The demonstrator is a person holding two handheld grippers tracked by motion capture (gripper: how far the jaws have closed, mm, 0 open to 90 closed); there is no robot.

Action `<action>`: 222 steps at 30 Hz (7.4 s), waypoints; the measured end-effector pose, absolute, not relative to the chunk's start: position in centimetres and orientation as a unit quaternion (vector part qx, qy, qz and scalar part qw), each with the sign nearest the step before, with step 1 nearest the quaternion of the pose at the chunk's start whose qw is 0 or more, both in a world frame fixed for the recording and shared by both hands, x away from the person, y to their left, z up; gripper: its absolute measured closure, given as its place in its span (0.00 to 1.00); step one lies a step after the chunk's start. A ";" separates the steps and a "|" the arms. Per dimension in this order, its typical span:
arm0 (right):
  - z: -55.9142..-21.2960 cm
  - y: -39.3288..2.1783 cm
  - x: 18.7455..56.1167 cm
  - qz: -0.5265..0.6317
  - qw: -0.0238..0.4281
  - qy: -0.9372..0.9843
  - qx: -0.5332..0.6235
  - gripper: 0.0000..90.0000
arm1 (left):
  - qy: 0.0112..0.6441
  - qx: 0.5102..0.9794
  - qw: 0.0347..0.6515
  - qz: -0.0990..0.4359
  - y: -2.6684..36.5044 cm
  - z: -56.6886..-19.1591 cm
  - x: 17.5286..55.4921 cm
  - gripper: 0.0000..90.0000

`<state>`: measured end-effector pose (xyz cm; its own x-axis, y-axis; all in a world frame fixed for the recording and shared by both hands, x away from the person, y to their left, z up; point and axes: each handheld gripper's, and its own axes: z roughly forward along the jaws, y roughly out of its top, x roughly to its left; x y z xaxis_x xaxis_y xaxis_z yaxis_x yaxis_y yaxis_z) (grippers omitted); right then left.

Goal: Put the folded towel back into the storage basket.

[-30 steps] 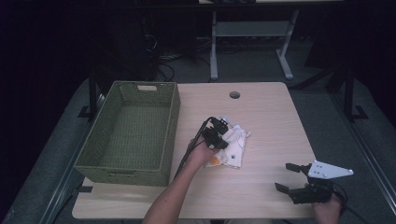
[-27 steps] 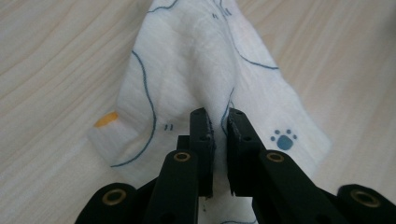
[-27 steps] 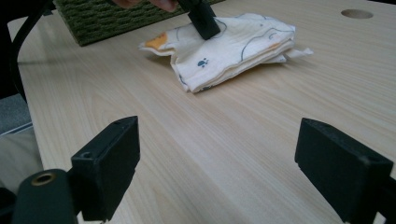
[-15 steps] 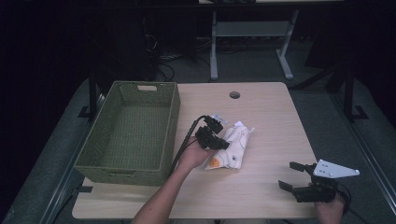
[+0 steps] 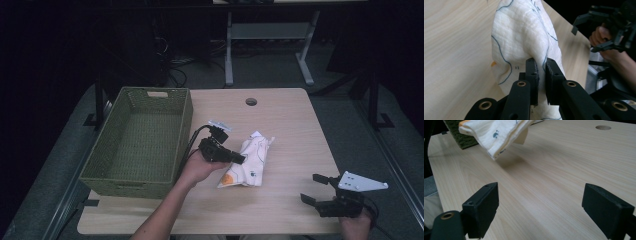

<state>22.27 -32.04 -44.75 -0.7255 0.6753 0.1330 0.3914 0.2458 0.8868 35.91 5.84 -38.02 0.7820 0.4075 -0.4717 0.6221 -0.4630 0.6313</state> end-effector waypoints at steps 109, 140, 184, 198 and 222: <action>-45.7 -31.4 22.9 0.464 0.145 0.795 0.363 0.15 | 0.445 0.803 0.384 -0.097 32.2 -33.5 38.7 0.91; -45.6 -32.1 23.1 0.468 0.143 0.794 0.361 0.15 | 0.381 0.919 0.091 -0.052 24.7 -41.9 41.3 0.65; -45.3 -32.2 23.5 0.479 0.146 0.787 0.360 0.15 | 0.473 0.871 0.129 0.037 26.8 -40.8 42.9 0.86; -45.3 -31.9 23.6 0.480 0.141 0.790 0.356 0.15 | 0.475 0.850 0.224 0.050 28.9 -37.3 40.2 0.70; -45.3 -31.8 23.5 0.484 0.137 0.788 0.354 0.15 | 0.471 0.774 0.422 0.019 31.1 -36.4 36.1 0.54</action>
